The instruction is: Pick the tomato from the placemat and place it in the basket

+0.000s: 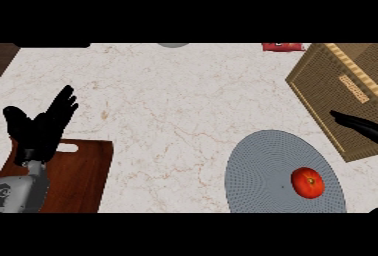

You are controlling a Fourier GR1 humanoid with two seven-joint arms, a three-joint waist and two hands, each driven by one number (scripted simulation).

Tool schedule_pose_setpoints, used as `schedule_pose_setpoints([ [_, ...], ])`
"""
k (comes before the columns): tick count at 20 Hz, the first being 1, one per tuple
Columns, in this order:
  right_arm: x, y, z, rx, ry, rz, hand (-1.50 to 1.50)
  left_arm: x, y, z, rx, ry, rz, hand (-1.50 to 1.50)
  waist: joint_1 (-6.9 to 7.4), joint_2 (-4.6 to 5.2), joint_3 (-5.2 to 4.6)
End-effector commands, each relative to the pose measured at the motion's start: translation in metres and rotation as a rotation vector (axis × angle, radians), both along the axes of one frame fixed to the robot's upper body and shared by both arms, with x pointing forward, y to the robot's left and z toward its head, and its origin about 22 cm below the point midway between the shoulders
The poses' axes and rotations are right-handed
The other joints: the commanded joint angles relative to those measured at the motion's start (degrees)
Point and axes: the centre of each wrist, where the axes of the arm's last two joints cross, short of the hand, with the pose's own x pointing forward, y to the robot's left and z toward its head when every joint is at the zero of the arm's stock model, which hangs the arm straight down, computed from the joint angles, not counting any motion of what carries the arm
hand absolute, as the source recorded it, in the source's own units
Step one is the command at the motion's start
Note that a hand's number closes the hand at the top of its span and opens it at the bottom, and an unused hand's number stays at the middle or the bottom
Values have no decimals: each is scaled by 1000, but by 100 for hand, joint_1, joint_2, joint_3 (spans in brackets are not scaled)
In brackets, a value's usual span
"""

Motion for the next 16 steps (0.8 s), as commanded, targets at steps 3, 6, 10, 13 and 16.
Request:
schedule_pose_setpoints([
  [3,5,22,-59,34,10,23,-150,7,-13,12,-11,6,7,0,-8,-5,-2],
  [6,7,30,-71,-79,44,41,-150,14,1,19,-12,10,-1,0,-14,-2,-3],
  [10,20,40,-76,-116,77,36,-150,11,4,1,8,19,14,0,-13,-4,-6],
  [13,20,34,-85,-151,82,52,-150,-11,3,3,-4,16,6,0,8,-10,-5],
  [16,20,24,-75,-156,68,40,-150,-3,-3,8,-8,-1,7,0,-13,-11,-6],
])
